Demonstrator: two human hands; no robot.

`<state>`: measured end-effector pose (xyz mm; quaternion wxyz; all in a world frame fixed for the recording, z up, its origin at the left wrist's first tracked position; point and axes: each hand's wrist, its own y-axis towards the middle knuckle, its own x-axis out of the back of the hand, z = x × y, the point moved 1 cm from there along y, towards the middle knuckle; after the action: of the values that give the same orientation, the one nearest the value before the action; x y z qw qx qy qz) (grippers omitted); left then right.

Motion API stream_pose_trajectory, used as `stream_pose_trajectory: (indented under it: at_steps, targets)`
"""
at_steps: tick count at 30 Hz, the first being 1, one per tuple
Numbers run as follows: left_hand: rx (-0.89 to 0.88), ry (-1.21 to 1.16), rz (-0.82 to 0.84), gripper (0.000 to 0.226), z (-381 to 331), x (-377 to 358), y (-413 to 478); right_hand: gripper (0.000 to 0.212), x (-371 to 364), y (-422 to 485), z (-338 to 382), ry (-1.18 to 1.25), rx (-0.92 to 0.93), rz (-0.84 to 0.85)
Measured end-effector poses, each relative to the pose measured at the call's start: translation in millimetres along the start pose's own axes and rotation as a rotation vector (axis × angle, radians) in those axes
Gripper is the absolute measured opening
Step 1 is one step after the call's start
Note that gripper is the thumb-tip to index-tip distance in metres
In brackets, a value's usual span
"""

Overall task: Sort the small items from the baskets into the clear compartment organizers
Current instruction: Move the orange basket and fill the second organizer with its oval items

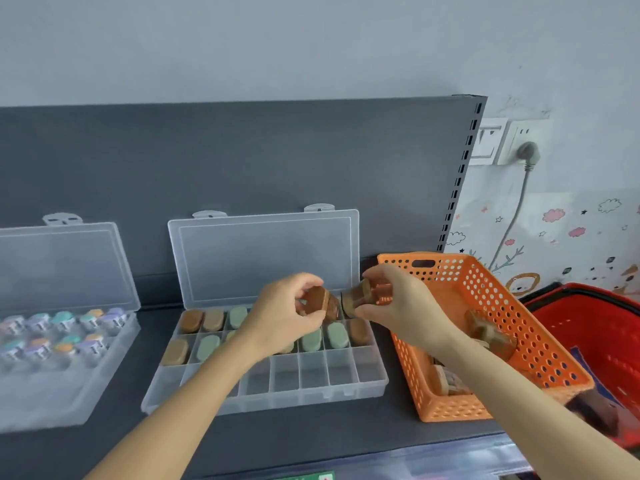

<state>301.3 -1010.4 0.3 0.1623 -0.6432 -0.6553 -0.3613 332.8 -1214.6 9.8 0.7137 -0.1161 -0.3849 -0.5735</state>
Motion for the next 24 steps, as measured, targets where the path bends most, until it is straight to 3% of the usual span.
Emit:
stream_pose_trajectory:
  at_steps: [9, 13, 19, 24]
  targets:
    - [0.15, 0.001, -0.101, 0.043, 54.9, 59.7, -60.9, 0.05, -83.2, -2.6, 49.5, 0.019, 0.07, 0.088]
    - [0.209, -0.015, -0.138, 0.045, 77.6, 83.2, -85.4, 0.039, -119.0, -7.7, 72.8, 0.051, 0.075, 0.136]
    - [0.266, 0.073, -0.129, 0.045, 103.2, 105.0, -112.3, 0.05, -162.1, -12.5, 101.3, 0.144, 0.067, 0.192]
    - [0.297, 0.149, -0.09, 0.044, 115.5, 111.1, -126.1, 0.056, -186.6, -18.4, 109.7, 0.086, 0.138, 0.213]
